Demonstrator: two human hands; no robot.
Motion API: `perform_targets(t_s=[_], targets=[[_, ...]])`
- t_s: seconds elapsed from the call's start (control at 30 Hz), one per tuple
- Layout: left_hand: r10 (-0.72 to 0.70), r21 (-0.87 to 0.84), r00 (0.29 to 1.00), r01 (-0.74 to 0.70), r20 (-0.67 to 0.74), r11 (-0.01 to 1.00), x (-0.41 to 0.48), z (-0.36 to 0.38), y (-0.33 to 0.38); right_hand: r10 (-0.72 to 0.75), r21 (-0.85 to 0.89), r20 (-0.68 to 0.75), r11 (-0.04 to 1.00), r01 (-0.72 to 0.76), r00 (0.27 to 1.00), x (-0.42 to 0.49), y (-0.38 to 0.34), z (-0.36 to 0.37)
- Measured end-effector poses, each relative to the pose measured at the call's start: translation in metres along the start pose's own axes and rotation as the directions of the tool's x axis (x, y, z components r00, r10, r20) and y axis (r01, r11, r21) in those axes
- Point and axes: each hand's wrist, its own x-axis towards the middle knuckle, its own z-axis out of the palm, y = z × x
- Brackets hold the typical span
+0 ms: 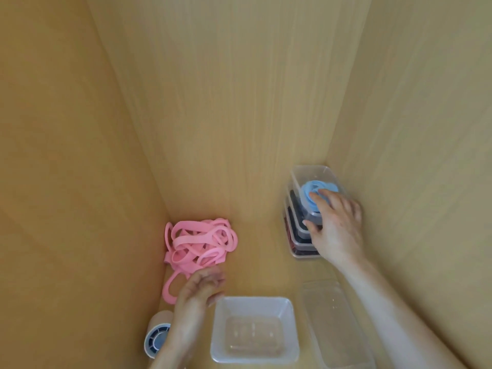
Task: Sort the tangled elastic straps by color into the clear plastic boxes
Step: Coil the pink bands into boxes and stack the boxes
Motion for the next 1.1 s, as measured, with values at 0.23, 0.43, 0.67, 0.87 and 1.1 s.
perform_targets(t_s=[0.23, 0.43, 0.67, 0.87, 1.1], targets=[[0.001, 0.000, 0.998, -0.001, -0.056, 1.000, -0.011, -0.011, 0.000, -0.138, 0.309, -0.232, 0.928, 0.208, 0.963, -0.029, -0.031, -0.001], [-0.012, -0.044, 0.995, 0.008, -0.098, 0.999, -0.026, -0.018, -0.002, -0.409, 0.489, -0.008, 0.794, 0.360, 0.913, -0.057, -0.096, 0.037], [0.004, -0.016, 0.991, -0.006, -0.131, 1.000, -0.050, -0.033, 0.012, -0.360, 0.372, 0.475, 0.909, 0.188, 0.803, -0.044, -0.147, 0.102], [-0.006, -0.082, 0.987, -0.007, -0.162, 0.997, -0.056, -0.038, 0.018, -0.269, 0.240, 0.602, 0.959, 0.151, 0.752, -0.029, -0.169, 0.139], [0.051, -0.065, 0.989, -0.060, -0.136, 0.996, -0.044, -0.036, 0.019, -0.177, 0.562, 0.592, 0.790, -0.245, 0.786, -0.005, -0.159, 0.107]])
